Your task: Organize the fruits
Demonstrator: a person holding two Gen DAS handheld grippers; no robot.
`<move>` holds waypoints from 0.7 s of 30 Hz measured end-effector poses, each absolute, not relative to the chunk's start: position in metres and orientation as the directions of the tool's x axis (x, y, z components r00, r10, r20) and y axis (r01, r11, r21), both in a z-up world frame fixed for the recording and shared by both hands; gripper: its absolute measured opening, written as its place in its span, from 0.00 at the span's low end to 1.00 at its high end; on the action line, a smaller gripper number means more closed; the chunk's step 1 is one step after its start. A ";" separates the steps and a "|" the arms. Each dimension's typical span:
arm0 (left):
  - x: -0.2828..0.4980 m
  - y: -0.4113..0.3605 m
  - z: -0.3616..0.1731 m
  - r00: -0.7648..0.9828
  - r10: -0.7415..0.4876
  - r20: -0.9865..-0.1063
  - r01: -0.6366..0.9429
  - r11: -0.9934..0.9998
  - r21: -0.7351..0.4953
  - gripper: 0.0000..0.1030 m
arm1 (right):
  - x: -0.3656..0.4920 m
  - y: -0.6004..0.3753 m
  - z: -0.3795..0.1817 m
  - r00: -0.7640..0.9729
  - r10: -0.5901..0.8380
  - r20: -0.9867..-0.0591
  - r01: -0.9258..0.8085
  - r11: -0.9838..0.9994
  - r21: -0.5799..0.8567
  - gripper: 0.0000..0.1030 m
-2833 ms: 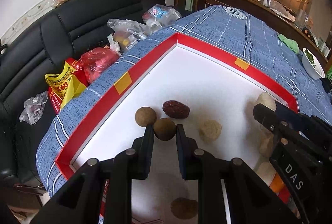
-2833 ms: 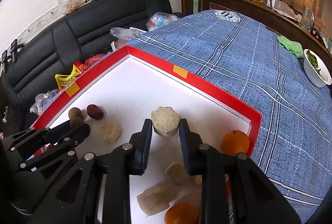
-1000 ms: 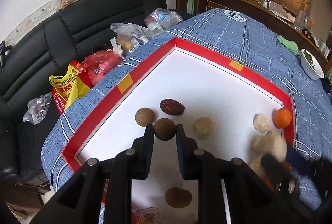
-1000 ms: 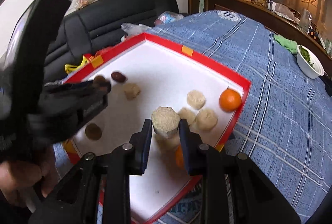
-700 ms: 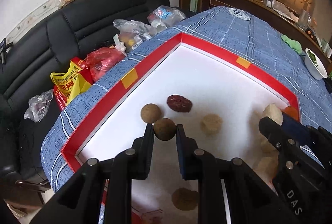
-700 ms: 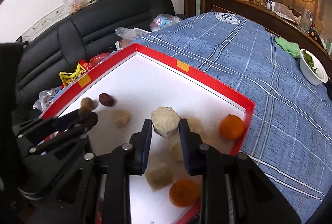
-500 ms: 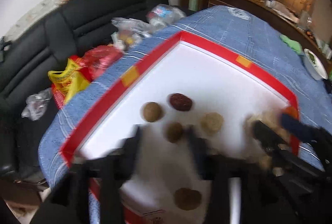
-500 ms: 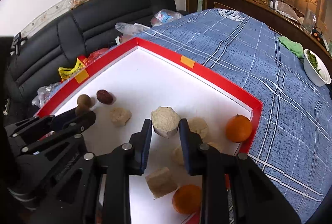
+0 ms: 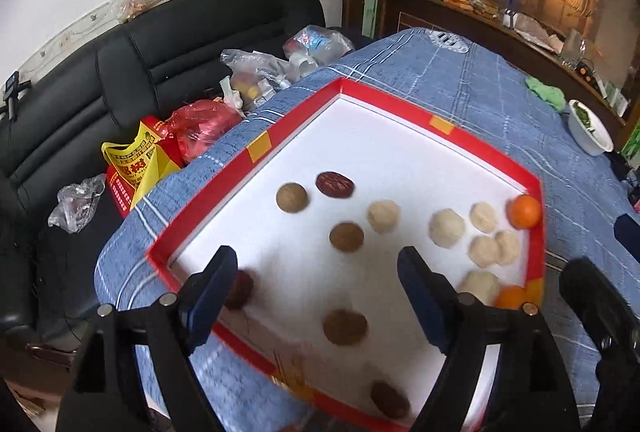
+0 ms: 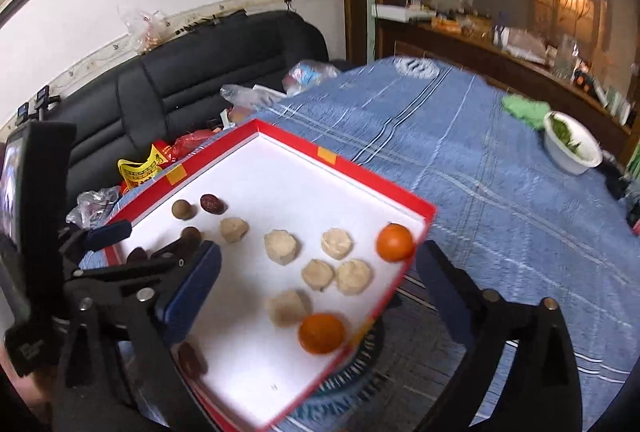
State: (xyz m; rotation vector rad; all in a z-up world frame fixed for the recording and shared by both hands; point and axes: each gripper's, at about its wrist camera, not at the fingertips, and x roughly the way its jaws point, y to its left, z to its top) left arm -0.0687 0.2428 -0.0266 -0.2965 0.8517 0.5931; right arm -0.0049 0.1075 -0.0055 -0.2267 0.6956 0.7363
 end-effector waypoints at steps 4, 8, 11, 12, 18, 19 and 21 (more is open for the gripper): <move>-0.082 0.231 -0.020 0.537 0.361 -0.762 -0.589 0.808 -0.032 0.86 | -0.017 0.088 -0.002 0.541 0.548 -0.638 -0.691 0.722 0.035 1.00; -0.093 0.224 -0.019 0.541 0.368 -0.756 -0.591 0.806 -0.030 0.93 | -0.029 0.075 -0.007 0.509 0.571 -0.644 -0.729 0.684 0.030 1.00; -0.099 0.224 -0.020 0.536 0.382 -0.753 -0.599 0.800 -0.021 1.00 | -0.035 0.072 -0.015 0.476 0.578 -0.663 -0.762 0.648 0.018 1.00; -0.101 0.222 -0.020 0.533 0.388 -0.752 -0.601 0.799 -0.014 1.00 | -0.036 0.071 -0.016 0.472 0.578 -0.666 -0.766 0.643 0.015 1.00; -0.103 0.223 -0.017 0.564 0.343 -0.751 -0.569 0.821 -0.052 1.00 | -0.040 0.072 -0.016 0.463 0.580 -0.670 -0.780 0.625 0.002 1.00; -0.104 0.223 -0.015 0.571 0.354 -0.741 -0.572 0.819 -0.049 1.00 | -0.040 0.072 -0.016 0.464 0.580 -0.670 -0.782 0.623 -0.002 1.00; -0.106 0.222 -0.011 0.581 0.391 -0.714 -0.582 0.813 -0.028 1.00 | -0.041 0.072 -0.015 0.463 0.582 -0.669 -0.784 0.620 -0.003 1.00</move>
